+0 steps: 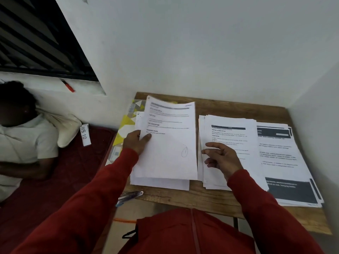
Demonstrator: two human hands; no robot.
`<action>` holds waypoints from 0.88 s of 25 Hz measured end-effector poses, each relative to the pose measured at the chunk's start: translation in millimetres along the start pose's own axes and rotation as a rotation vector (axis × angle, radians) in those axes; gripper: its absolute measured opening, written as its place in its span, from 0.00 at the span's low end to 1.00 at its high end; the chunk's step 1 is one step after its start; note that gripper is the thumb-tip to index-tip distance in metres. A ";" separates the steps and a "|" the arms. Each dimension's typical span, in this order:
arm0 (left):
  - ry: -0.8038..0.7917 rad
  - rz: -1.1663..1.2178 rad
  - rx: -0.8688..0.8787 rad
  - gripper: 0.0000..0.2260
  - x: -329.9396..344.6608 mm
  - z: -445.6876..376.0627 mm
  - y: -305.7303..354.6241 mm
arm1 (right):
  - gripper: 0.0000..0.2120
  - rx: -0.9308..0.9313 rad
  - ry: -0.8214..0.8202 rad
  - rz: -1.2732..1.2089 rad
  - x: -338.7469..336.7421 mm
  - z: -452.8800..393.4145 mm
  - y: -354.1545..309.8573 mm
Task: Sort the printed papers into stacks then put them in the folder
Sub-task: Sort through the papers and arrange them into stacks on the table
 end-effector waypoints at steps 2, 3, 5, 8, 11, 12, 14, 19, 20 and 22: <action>-0.007 -0.180 -0.063 0.19 3.6 2.0 -24.1 | 0.11 0.019 0.009 0.047 6.8 -6.1 5.2; -0.012 -0.279 -0.092 0.24 5.5 5.9 -32.9 | 0.11 0.016 0.018 0.087 10.3 -9.4 7.5; 0.040 -0.419 -0.102 0.32 2.7 14.8 -39.2 | 0.11 -0.042 0.067 0.225 18.7 -15.6 5.1; 0.128 -0.432 -0.101 0.32 -5.0 20.6 -41.4 | 0.12 -0.143 0.216 0.451 33.5 -24.4 -10.4; 0.096 -0.383 -0.172 0.35 0.6 23.1 -44.9 | 0.18 -0.099 0.220 0.622 54.9 -51.3 -4.4; 0.048 -0.396 -0.187 0.37 6.4 22.2 -43.5 | 0.23 -0.054 0.161 0.692 66.0 -61.2 4.4; -0.030 -0.348 -0.200 0.41 22.2 15.8 -43.1 | 0.31 0.024 0.062 0.760 84.7 -77.5 23.6; 0.032 0.145 -0.401 0.35 27.1 -4.0 -67.9 | 0.30 0.001 0.136 0.642 90.8 -84.1 27.8; 0.012 0.161 -0.381 0.29 26.9 -5.0 -69.2 | 0.30 -0.005 0.137 0.646 89.4 -85.0 29.1; -0.034 0.151 -0.278 0.18 29.8 -5.5 -63.4 | 0.26 0.019 0.107 0.657 88.4 -88.4 33.4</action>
Point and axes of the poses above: each hand's wrist, its own z-axis away from the middle knuckle, its own x-axis out of the palm, y = z × x, the point moved 8 cm from there along -z, towards the middle knuckle, and after that the axes turned 10 degrees about x, right-handed, at the moved point
